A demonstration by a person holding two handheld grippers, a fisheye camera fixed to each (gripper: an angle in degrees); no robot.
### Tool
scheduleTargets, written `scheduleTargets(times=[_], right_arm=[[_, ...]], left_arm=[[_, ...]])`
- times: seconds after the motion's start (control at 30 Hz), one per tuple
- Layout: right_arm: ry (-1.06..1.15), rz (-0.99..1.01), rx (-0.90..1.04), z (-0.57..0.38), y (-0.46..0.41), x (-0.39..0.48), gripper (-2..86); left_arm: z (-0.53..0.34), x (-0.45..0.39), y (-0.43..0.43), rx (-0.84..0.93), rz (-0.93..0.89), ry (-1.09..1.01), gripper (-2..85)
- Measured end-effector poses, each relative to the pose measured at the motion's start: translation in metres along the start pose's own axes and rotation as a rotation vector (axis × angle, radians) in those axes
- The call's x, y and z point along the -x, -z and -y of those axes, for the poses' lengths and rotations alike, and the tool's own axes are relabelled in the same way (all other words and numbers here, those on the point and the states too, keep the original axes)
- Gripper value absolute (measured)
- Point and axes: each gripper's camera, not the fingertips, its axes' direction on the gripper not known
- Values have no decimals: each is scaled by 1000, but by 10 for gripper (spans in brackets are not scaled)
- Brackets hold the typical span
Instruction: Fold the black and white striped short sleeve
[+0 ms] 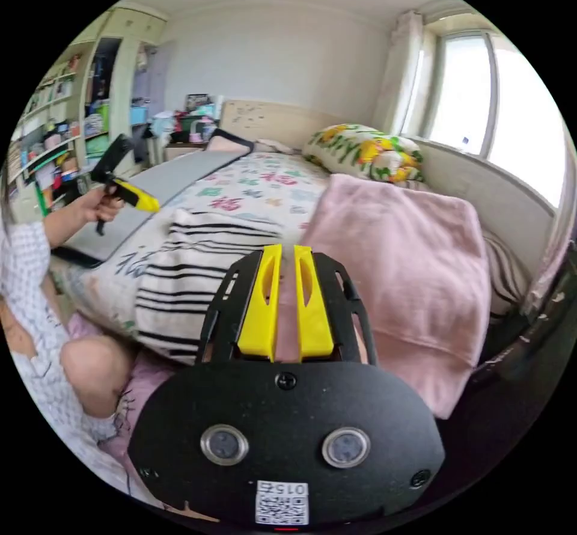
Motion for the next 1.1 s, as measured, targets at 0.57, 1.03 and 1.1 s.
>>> scheduleTargets(times=[0.57, 1.03, 1.1], right_arm=[[120, 171, 226, -61, -52, 143, 1], [-408, 438, -376, -82, 74, 15, -7], [-428, 507, -398, -88, 71, 13, -7]], left_arm=[[-164, -35, -49, -9, 39, 39, 69], [-79, 4, -93, -90, -69, 221, 109], [-74, 4, -96, -104, -70, 257, 98]])
